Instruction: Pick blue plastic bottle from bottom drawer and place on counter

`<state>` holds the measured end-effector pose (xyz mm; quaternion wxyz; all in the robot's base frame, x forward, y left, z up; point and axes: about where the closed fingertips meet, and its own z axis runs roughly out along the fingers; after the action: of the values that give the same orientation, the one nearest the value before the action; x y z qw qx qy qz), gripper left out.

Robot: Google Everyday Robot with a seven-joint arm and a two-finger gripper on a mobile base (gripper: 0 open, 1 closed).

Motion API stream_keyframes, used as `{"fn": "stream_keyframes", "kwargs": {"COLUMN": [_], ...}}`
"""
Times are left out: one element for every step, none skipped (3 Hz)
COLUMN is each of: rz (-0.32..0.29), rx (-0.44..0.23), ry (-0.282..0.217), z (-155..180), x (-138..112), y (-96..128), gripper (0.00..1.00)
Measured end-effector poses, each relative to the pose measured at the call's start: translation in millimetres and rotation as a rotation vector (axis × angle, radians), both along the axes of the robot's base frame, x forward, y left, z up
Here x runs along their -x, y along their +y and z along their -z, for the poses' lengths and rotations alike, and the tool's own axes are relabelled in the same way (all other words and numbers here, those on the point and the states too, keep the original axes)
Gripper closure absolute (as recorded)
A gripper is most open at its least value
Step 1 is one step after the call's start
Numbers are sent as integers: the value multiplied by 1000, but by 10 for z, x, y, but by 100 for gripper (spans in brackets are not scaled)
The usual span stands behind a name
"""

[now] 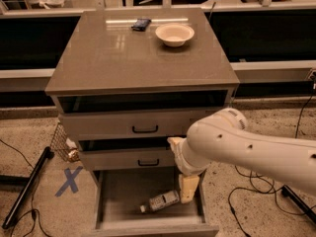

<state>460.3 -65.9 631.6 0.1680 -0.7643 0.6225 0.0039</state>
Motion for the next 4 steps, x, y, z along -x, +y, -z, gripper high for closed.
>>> {"fn": "stream_keyframes", "kwargs": {"rz": [-14, -36, -96, -219], "rx": [2, 38, 49, 85], "ry": [-102, -100, -42, 3], "z": [-59, -8, 528, 1387], "x": [-222, -266, -426, -420], "y": [23, 39, 5, -69], "gripper": [0, 0, 0, 0]}}
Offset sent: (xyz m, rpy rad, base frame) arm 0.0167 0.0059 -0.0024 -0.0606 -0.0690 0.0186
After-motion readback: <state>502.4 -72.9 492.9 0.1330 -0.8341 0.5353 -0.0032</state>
